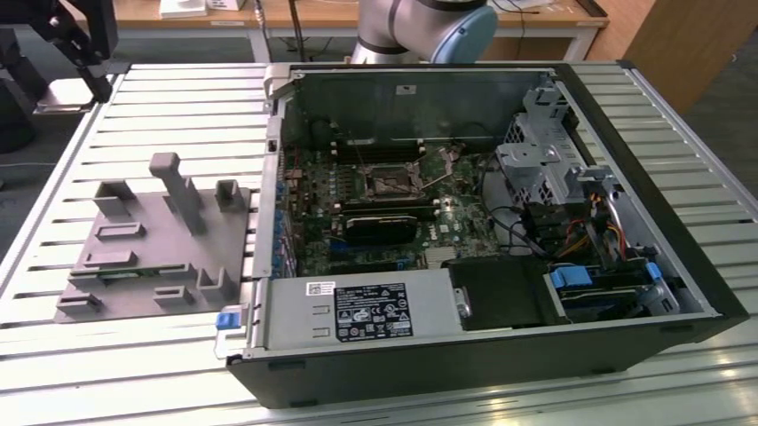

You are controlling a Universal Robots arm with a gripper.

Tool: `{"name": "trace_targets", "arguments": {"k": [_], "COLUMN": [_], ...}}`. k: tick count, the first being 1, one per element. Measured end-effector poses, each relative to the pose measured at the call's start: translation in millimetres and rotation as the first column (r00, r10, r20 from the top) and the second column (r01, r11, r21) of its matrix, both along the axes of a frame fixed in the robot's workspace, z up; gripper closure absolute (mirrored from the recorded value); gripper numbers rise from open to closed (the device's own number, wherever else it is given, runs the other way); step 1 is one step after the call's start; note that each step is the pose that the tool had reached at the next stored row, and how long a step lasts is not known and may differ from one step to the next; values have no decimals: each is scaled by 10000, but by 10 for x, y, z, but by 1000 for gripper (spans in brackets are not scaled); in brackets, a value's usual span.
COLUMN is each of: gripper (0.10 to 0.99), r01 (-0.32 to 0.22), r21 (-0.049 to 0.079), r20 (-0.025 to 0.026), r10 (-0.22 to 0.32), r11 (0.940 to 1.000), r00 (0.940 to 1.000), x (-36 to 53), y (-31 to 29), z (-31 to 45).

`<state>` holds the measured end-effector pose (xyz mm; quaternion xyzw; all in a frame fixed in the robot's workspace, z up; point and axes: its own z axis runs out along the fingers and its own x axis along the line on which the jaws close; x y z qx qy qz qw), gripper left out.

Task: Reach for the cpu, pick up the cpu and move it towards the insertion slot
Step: 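Pick up the cpu and move it towards the insertion slot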

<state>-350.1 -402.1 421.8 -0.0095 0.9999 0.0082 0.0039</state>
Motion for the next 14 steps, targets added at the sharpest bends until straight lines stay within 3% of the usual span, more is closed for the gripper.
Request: {"name": "trace_targets", "arguments": {"k": [14], "gripper": [541], "r01": [0], "r21": [-1], "r20": [-1], "r10": [0], "r11": [10000], "r00": [10000], "x": [260], "y": [0], "z": [1]}}
